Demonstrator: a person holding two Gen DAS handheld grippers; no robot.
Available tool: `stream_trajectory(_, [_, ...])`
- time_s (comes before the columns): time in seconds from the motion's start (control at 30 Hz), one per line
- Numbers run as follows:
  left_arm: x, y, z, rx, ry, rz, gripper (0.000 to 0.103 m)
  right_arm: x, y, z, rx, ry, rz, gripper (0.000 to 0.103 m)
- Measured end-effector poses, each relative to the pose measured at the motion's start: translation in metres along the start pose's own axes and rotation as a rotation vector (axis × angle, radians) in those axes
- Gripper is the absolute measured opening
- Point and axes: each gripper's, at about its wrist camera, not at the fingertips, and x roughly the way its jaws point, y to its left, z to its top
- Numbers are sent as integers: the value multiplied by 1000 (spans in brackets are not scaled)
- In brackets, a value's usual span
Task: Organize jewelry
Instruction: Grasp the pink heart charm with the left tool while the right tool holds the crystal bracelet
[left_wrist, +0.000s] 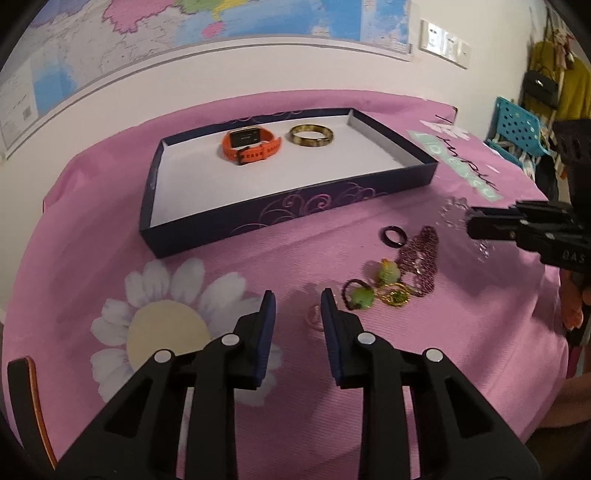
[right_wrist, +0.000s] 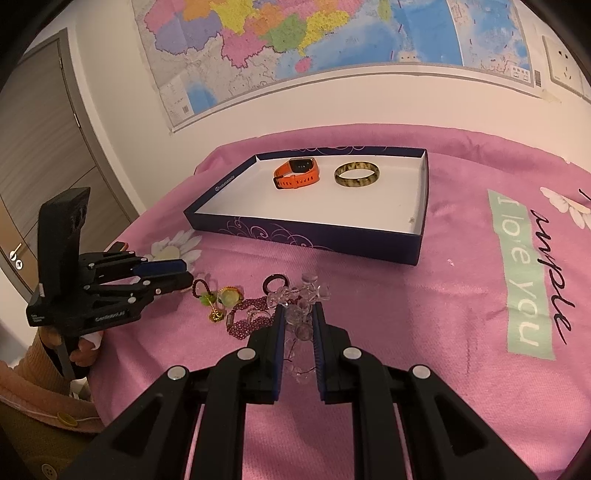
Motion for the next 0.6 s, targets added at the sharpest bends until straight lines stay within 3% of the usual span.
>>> stream_trajectory(0.23, [-5, -5, 0, 27, -23, -33, 31, 3, 0, 0, 0, 9, 3, 13])
stream_trajectory(0.43, [3, -14, -4, 76, 15, -16, 31, 4, -1, 0, 2, 13, 5, 13])
stream_trajectory(0.6, [6, -19, -4, 85, 22, -43, 13, 5, -2, 0, 7, 13, 3, 13])
